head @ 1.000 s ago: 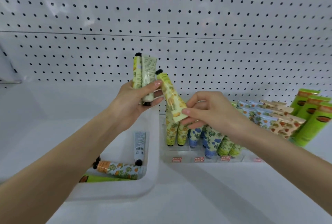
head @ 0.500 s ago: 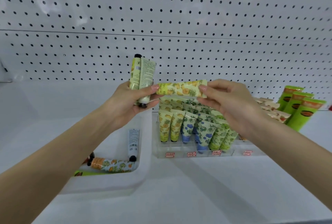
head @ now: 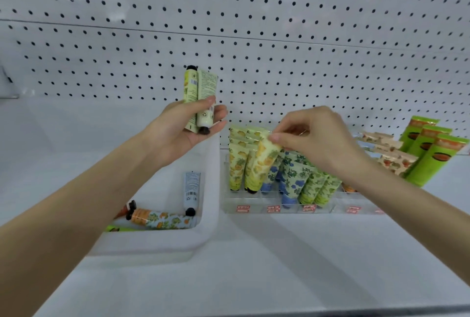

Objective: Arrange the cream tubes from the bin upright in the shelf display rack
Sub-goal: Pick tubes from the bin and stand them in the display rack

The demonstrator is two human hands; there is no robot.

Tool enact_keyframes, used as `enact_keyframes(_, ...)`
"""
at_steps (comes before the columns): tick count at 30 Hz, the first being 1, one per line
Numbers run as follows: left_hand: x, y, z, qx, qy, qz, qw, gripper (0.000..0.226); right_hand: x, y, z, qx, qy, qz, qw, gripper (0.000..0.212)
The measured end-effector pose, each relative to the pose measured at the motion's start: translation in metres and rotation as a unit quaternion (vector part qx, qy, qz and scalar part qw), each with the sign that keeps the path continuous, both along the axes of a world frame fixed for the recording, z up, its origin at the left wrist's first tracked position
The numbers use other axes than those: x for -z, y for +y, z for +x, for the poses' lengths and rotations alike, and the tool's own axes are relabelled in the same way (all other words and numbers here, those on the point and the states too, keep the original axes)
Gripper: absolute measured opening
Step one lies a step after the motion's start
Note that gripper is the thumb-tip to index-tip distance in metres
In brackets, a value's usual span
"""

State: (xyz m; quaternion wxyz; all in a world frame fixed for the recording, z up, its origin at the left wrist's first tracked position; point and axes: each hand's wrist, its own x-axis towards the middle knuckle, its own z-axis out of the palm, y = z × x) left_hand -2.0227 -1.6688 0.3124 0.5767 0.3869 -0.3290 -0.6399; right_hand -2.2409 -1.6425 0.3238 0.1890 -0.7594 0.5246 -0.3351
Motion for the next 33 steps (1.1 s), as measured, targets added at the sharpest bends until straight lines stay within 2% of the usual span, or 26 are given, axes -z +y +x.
enact_keyframes(4,0.000,0.000,-0.001,0.014,0.000,0.002,1.000,0.015,0.015,-0.001,0.014,-0.001,0.055,-0.013,0.998,0.012)
enact_keyframes(16,0.001,-0.001,-0.003,0.033,-0.005,-0.013,0.999,0.015,0.041,-0.007,0.042,0.012,0.130,-0.052,0.990,0.013)
enact_keyframes(33,0.000,-0.002,-0.004,0.039,-0.008,-0.024,0.999,0.015,0.040,-0.013,0.044,-0.003,0.205,-0.034,0.978,0.019)
